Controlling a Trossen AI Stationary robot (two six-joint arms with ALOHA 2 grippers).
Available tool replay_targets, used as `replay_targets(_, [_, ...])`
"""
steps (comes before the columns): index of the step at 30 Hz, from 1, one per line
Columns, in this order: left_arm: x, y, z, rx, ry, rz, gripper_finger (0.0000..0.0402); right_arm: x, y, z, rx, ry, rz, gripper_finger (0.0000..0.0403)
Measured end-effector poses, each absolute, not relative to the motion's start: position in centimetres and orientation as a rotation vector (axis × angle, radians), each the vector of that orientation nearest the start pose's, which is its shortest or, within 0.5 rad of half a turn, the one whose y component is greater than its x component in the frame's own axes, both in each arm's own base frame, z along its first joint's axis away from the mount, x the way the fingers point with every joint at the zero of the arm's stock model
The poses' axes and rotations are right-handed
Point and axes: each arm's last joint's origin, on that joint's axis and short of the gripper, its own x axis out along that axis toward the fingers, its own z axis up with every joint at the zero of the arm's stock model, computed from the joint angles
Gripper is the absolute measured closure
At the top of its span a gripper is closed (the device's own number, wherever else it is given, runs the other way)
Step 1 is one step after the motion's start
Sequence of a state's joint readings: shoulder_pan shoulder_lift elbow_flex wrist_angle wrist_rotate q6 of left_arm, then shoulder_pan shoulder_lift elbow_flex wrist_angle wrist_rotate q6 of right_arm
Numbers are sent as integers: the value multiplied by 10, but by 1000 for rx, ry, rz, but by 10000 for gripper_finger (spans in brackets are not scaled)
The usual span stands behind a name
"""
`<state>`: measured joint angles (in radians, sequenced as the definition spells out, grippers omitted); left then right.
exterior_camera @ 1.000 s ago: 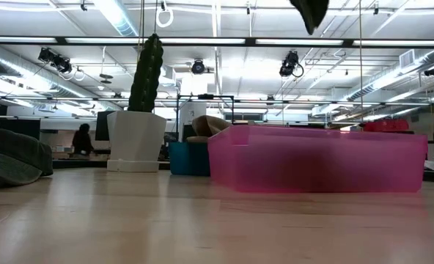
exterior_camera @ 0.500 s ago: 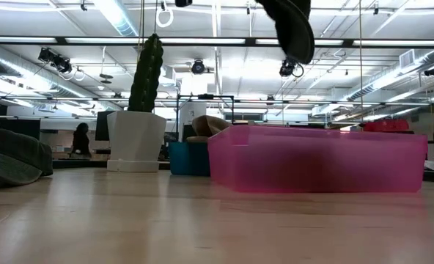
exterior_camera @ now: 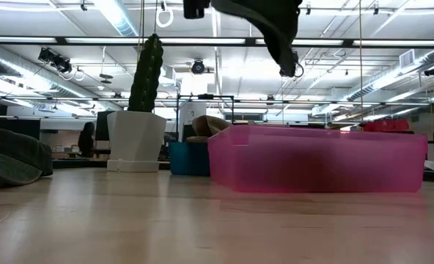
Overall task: Pick & Place hat
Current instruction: Put the right black cap into the red bin
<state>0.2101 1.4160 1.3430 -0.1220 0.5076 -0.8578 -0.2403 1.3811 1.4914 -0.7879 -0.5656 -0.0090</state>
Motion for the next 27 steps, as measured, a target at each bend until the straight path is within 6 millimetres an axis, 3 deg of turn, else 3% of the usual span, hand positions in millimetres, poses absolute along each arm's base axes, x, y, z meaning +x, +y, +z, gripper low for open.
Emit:
replay_targets(9, [330, 50, 372, -918, 357, -199, 30, 273, -58, 392, 263, 619, 303, 403])
replay_targets(13, [331, 50, 372, -918, 356, -198, 59, 272, -60, 392, 275, 614, 320, 403])
replay_targets(18, [331, 50, 373, -914, 347, -202, 142, 272, -59, 391, 285, 621, 338, 403])
replay_targets(27, [331, 50, 373, -868, 341, -210, 365, 271, -59, 390, 299, 635, 335, 402])
